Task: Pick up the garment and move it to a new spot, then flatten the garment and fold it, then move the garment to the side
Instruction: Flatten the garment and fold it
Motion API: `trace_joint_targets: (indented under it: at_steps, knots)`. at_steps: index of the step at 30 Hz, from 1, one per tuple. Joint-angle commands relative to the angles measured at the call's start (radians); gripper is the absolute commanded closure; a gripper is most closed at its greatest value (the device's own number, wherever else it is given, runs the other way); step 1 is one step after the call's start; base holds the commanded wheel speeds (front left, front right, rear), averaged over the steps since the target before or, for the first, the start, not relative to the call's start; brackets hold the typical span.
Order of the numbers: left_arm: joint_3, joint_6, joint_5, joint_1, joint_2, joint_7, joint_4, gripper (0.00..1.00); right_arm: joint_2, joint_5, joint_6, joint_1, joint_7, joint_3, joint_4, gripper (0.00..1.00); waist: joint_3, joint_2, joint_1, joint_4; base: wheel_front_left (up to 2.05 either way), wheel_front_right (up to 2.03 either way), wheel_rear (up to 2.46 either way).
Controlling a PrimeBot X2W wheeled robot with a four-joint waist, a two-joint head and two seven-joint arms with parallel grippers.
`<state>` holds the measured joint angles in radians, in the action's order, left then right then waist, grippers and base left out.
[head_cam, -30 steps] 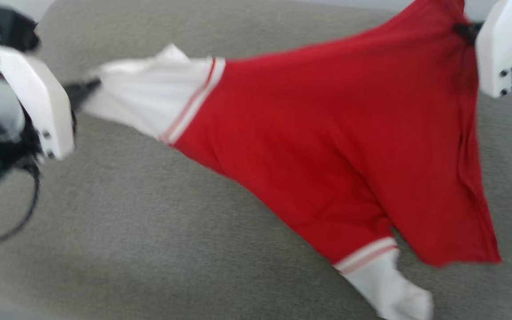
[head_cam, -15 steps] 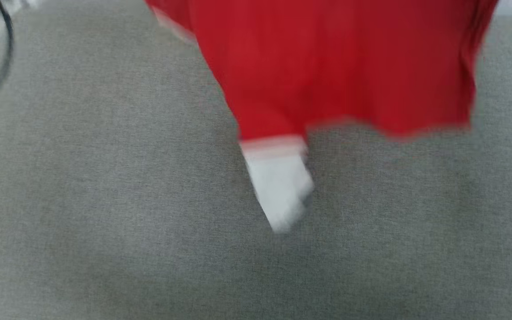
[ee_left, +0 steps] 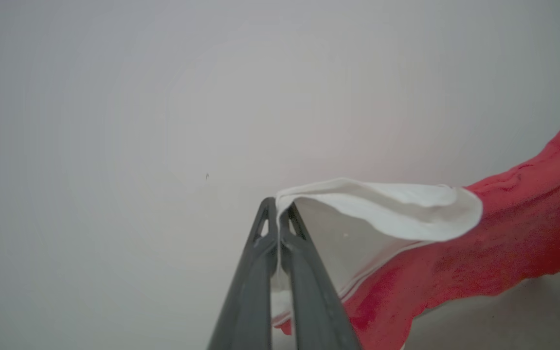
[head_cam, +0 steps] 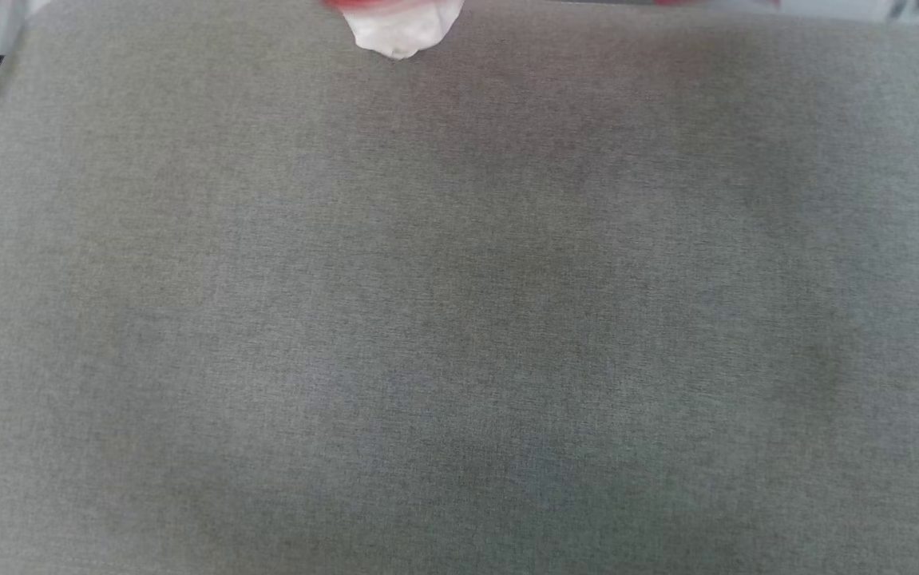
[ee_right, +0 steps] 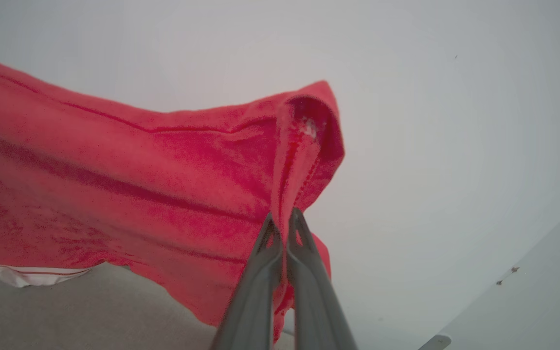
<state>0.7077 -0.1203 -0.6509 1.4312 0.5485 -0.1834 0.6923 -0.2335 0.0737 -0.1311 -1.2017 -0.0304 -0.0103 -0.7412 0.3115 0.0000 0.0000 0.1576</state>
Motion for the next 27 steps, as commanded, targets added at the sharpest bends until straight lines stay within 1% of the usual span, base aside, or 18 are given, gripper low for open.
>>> trace_joint_targets:
  at_steps: [1, 5, 9, 12, 15, 16, 18, 20, 23, 27]
  knots:
    - [0.015, -0.004, -0.027, -0.039, 0.011, 0.017, -0.006, 1.0, 0.002, -0.028, 0.001, 0.036, -0.02, -0.01, -0.017, 1.0, 0.0, 0.0, 0.0, 0.003, 0.0, 0.0, 0.0]
    - [0.078, -0.008, -0.089, -0.164, 0.044, 0.087, -0.037, 1.0, -0.007, -0.101, 0.001, 0.135, -0.087, -0.041, -0.035, 1.0, -0.001, 0.0, 0.0, 0.01, 0.0, 0.0, 0.0]
    - [0.117, -0.009, -0.191, -0.292, 0.087, 0.173, -0.094, 1.0, -0.012, -0.204, 0.001, 0.244, -0.189, -0.068, -0.018, 1.0, -0.003, 0.0, 0.0, 0.014, 0.0, 0.0, 0.0]
    - [0.139, -0.009, -0.268, -0.395, 0.116, 0.252, -0.144, 1.0, -0.027, -0.276, 0.001, 0.325, -0.273, -0.094, 0.032, 1.0, -0.007, 0.0, 0.0, 0.015, 0.0, 0.0, 0.0]
    - [0.144, -0.006, -0.343, -0.491, 0.151, 0.331, -0.209, 1.0, -0.047, -0.346, 0.001, 0.413, -0.356, -0.125, 0.118, 1.0, -0.012, 0.0, 0.0, 0.014, 0.0, 0.0, 0.0]
    - [0.144, -0.006, -0.343, -0.491, 0.151, 0.331, -0.209, 1.0, -0.047, -0.346, 0.001, 0.413, -0.356, -0.125, 0.118, 1.0, -0.012, 0.0, 0.0, 0.014, 0.0, 0.0, 0.0]
    - [0.145, 0.015, -0.398, -0.557, 0.174, 0.38, -0.266, 1.0, -0.069, -0.388, 0.001, 0.473, -0.411, -0.14, 0.19, 1.0, -0.016, 0.0, 0.0, 0.012, 0.0, 0.0, 0.0]
    - [0.146, 0.047, -0.441, -0.623, 0.206, 0.425, -0.329, 1.0, -0.095, -0.421, 0.001, 0.535, -0.459, -0.153, 0.267, 1.0, -0.021, 0.0, 0.0, 0.009, 0.0, 0.0, 0.0]
    - [0.153, 0.108, -0.49, -0.715, 0.254, 0.477, -0.449, 1.0, -0.134, -0.462, 0.0, 0.63, -0.533, -0.169, 0.39, 1.0, -0.025, 0.0, 0.0, 0.007, 0.0, 0.0, 0.0]
    - [0.157, 0.199, -0.533, -0.821, 0.324, 0.514, -0.603, 1.0, -0.186, -0.509, 0.001, 0.744, -0.606, -0.173, 0.536, 1.0, -0.036, 0.0, 0.0, 0.001, 0.0, 0.0, 0.0]
